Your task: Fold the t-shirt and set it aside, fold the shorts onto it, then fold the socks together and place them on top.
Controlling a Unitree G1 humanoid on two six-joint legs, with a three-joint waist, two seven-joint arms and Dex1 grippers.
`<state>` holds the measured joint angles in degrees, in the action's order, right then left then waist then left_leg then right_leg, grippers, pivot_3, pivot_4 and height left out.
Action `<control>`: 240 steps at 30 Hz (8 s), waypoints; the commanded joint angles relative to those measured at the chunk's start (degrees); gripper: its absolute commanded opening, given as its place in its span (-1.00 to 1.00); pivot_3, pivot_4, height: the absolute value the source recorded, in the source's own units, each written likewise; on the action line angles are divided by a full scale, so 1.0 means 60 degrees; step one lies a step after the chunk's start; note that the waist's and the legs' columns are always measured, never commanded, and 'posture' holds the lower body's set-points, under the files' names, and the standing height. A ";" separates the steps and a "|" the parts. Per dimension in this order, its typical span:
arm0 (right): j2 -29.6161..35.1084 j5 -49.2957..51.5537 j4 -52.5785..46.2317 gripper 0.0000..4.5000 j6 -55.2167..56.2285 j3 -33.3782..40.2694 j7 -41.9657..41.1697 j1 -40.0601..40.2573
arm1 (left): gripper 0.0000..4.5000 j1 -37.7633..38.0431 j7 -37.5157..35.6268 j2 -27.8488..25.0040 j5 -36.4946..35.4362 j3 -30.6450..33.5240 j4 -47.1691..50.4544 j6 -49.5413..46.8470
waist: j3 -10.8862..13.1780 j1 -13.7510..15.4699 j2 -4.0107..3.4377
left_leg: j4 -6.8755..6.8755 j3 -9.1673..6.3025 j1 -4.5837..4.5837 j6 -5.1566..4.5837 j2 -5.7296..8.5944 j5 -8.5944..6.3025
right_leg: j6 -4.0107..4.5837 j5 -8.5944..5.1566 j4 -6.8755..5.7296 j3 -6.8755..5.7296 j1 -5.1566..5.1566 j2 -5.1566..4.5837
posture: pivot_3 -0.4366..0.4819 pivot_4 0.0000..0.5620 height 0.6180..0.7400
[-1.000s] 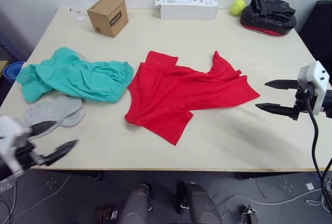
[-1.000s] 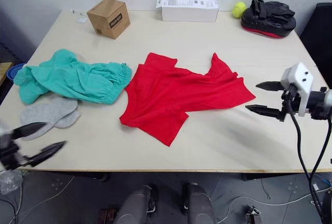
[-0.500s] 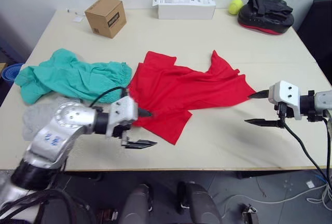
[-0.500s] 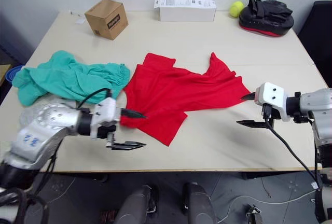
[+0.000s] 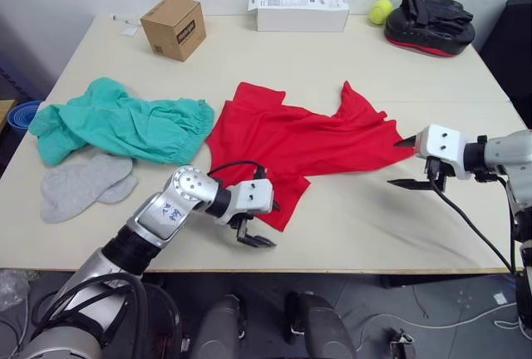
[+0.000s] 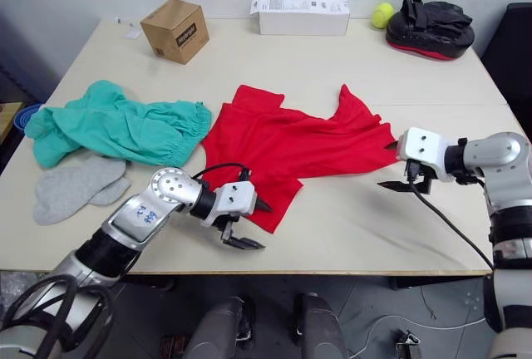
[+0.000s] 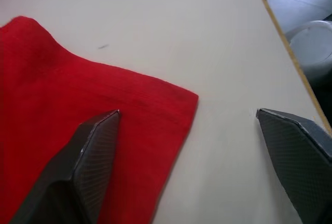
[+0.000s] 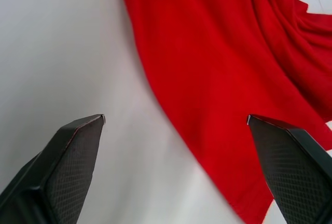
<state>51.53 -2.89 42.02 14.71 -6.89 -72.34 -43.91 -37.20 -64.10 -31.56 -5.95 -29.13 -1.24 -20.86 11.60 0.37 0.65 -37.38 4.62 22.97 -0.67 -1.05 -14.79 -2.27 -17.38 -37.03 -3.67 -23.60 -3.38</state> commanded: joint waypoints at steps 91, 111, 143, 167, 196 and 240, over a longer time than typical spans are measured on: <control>0.2248 0.4057 -0.4528 -0.99 -0.6799 -0.1062 -0.3282 0.2448 | -1.00 -0.0614 -0.1348 -0.2666 -0.1855 0.2747 -0.2656 -0.2367 | 0.0007 -0.0078 0.0026 | -0.0012 0.0022 -0.0053 -0.0007 0.0001 -0.0114 | -0.0025 -0.0119 -0.0084 0.0035 0.0001 -0.0018 | -0.05 -0.47 1.00; 0.2079 0.3965 -0.4513 0.94 -0.6819 0.0730 -0.2380 0.2594 | 0.83 -0.0145 -0.0521 -0.2516 -0.2150 0.4393 -0.2408 -0.2748 | 0.0007 -0.0071 0.0026 | -0.0107 0.0020 0.0012 -0.0023 -0.0004 -0.0124 | -0.0043 -0.0110 -0.0128 0.0040 -0.0035 -0.0024 | -0.05 -0.47 1.00; 0.1179 0.0098 -0.7016 -0.52 0.1119 0.2498 0.1609 0.8638 | -0.14 0.4098 -0.0650 -0.3535 0.0515 0.3802 0.0582 0.4003 | -0.0068 -0.0082 0.0146 | 0.0054 0.0083 -0.0254 -0.0062 -0.0018 -0.0172 | -0.0046 -0.0112 -0.0004 0.0094 0.0189 -0.0015 | -0.05 -0.47 1.00; 0.2189 0.2112 -0.6534 -0.69 0.2165 0.1944 0.0465 0.8810 | -0.67 0.7053 -0.0819 -0.4245 -0.2293 0.5493 0.2996 0.0637 | -0.0090 -0.0076 0.0128 | 0.0072 0.0105 -0.0290 -0.0057 -0.0050 -0.0239 | -0.0001 -0.0162 0.0007 0.0103 0.0203 -0.0012 | -0.05 -0.47 1.00; -0.0452 0.1911 -0.9135 -1.00 -0.4119 -0.1630 0.1882 0.5940 | -0.98 0.3450 -0.0432 -0.2747 -0.0939 0.2465 0.1140 0.0182 | -0.0090 -0.0087 0.0121 | 0.0059 0.0115 -0.0262 -0.0045 -0.0060 -0.0252 | 0.0009 -0.0167 0.0006 0.0099 0.0172 -0.0006 | -0.05 -0.47 1.00; -0.1193 0.1927 -0.1648 0.99 -0.7025 0.0323 0.3379 -0.0605 | 1.00 -0.5576 0.0973 -0.0204 -0.0289 0.3516 -1.0509 -0.2161 | -0.0120 -0.0179 0.0103 | -0.0089 0.0175 0.0089 -0.0033 -0.0035 -0.0222 | -0.0056 -0.0132 -0.0127 0.0095 -0.0169 -0.0014 | -0.05 -0.47 1.00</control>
<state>44.15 9.85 31.27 -28.60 -5.10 -51.98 -46.06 -68.65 -58.68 -32.16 -9.46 -8.25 -62.13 -35.19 10.88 -0.70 1.27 -37.95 5.67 23.50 -0.87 -1.26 -16.12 -2.61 -18.17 -37.77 -3.09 -24.62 -3.46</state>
